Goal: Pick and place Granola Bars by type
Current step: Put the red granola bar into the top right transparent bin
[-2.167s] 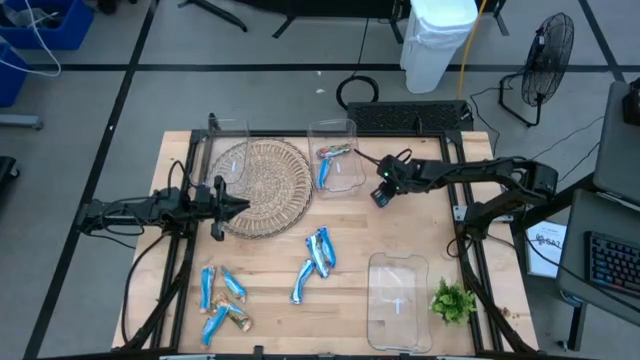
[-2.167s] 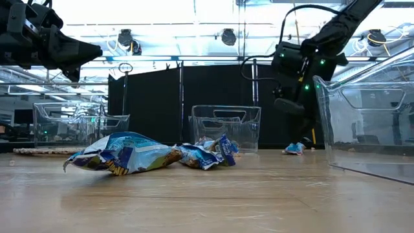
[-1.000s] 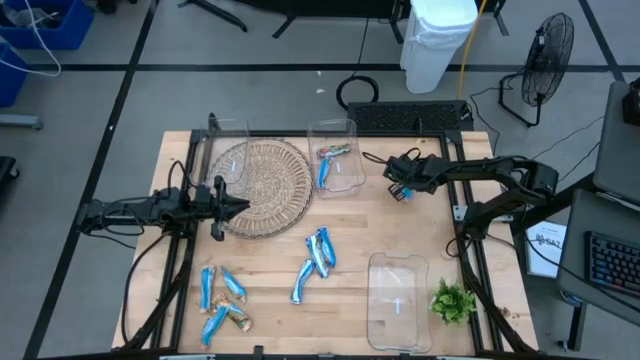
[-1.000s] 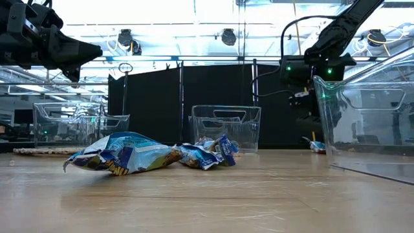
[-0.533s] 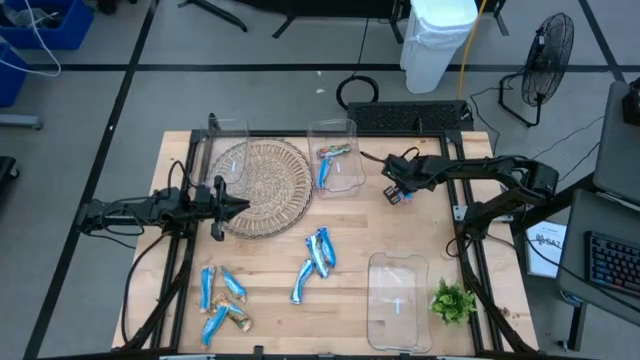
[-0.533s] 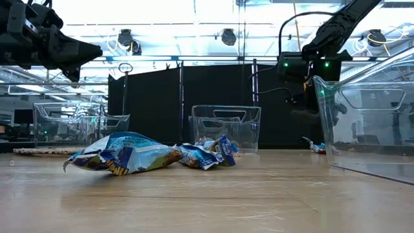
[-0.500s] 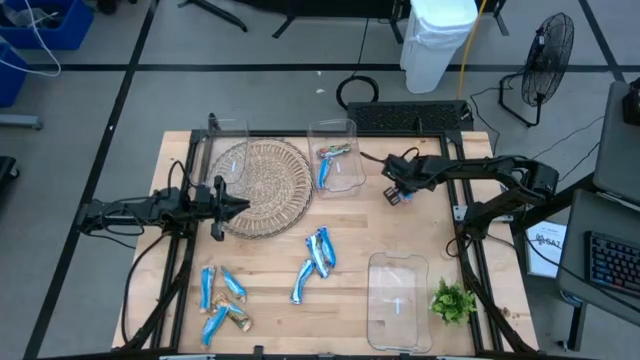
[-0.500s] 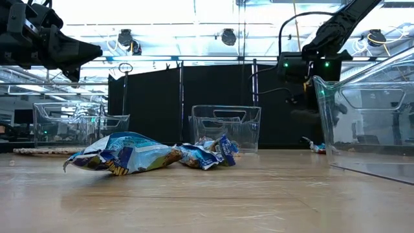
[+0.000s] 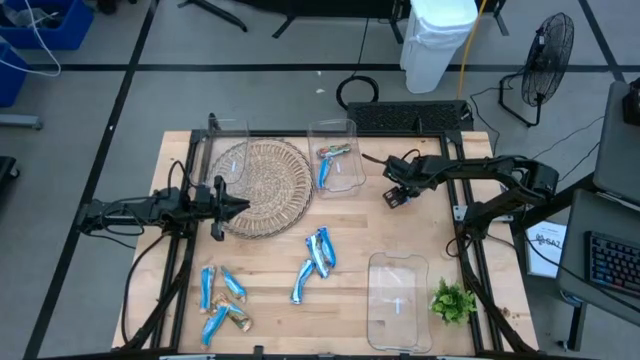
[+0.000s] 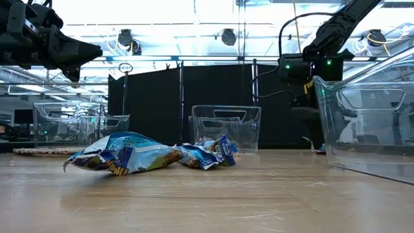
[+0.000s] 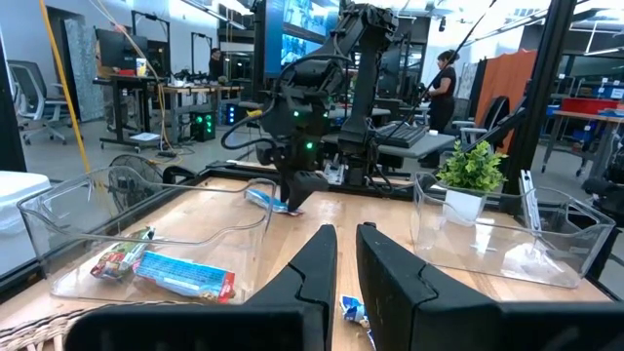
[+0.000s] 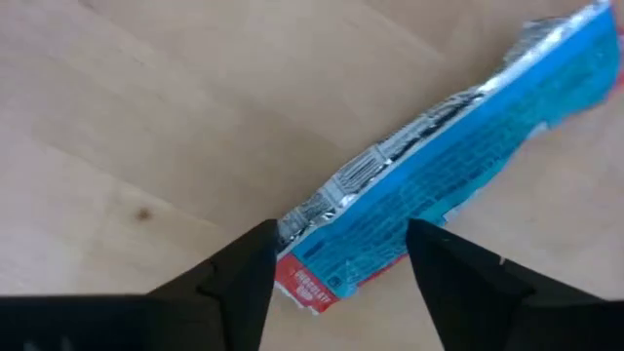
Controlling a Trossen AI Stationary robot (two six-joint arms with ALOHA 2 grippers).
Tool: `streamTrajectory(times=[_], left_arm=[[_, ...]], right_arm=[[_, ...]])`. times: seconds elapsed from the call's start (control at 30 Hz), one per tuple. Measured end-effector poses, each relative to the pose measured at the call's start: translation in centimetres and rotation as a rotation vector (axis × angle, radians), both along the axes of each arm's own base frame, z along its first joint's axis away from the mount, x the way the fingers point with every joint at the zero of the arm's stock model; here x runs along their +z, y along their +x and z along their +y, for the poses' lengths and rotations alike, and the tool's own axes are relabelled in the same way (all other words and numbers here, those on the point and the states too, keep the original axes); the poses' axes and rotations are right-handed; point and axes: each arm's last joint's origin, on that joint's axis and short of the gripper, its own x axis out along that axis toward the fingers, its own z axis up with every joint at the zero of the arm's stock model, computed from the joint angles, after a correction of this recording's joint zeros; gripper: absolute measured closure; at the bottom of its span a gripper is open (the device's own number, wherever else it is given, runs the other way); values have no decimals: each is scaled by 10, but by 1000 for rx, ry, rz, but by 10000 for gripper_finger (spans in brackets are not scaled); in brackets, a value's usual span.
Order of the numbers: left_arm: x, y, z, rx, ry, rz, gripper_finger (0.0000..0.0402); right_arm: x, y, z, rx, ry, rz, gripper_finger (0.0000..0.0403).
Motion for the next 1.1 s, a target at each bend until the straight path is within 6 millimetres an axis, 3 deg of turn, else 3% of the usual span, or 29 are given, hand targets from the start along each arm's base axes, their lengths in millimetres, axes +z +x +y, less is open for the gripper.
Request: streamTrajectory(times=[0.3,0.57,0.77,1.1], left_arm=[[0,0,0,0,0,0,353],[0,0,0,0,0,0,353],[0,0,0,0,0,0,353],[0,0,0,0,0,-1,353]], right_arm=[[-12,-11,4,-58,-11,38,164],[-15,-13,5,-89,-5,44,189],[-15,-14,6,-83,0,46,242],[-16,-12,5,-7,-19,49,365]])
